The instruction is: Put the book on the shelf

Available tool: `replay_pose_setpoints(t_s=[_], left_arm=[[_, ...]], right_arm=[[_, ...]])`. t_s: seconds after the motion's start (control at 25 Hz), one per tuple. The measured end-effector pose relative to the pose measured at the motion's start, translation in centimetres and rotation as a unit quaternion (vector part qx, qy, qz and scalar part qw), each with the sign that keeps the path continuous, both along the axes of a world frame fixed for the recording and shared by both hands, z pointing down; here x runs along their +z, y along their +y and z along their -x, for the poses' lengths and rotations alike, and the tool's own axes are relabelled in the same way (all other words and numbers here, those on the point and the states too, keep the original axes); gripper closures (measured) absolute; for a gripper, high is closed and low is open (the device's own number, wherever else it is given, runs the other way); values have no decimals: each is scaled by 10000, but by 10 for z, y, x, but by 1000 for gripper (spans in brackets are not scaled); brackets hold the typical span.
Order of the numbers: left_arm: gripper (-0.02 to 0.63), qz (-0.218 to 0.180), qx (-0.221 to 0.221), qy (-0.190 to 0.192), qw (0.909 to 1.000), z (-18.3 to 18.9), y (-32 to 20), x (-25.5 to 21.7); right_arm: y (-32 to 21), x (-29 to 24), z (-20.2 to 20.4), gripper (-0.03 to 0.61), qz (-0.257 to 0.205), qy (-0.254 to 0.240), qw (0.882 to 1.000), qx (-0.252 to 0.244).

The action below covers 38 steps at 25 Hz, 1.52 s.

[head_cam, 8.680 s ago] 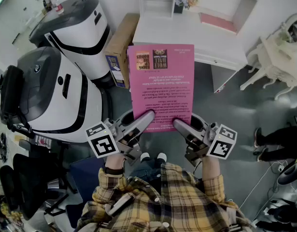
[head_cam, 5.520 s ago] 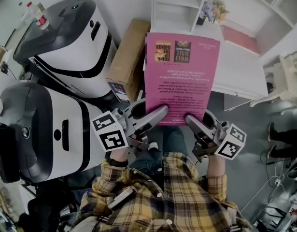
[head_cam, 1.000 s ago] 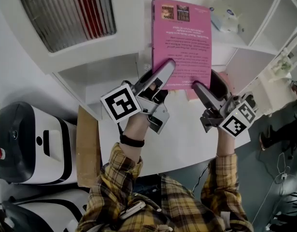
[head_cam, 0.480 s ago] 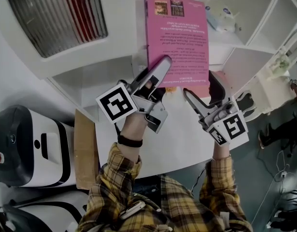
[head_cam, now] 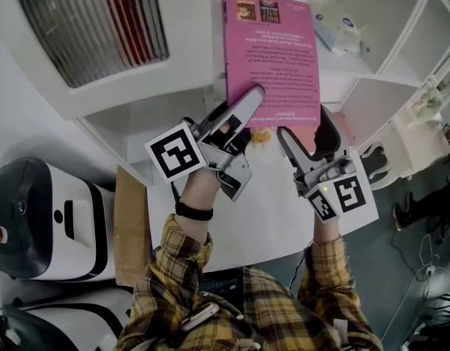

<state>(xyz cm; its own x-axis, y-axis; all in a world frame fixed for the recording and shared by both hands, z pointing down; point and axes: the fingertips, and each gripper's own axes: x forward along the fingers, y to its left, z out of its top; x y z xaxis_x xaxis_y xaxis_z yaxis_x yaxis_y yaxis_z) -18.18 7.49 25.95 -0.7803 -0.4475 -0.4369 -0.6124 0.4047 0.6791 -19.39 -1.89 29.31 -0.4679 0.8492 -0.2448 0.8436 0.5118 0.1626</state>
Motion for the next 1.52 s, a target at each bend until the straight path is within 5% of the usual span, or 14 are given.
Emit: replay_pose_setpoints(t_s=[0.2, 0.64, 1.16, 1.52], left_arm=[[353, 296, 123, -211, 9993, -3, -4, -14], [361, 1305, -294, -316, 9905, -3, -8, -7], [463, 859, -811, -80, 9930, 26, 15, -4], [511, 1196, -977, 42, 9880, 30, 14, 3]], right_arm=[[12, -21, 9, 230, 147, 171, 9997, -50], [11, -56, 25, 231, 480, 180, 9987, 30], [24, -71, 67, 232, 165, -164, 9983, 537], [33, -69, 77, 232, 214, -158, 9970, 724]])
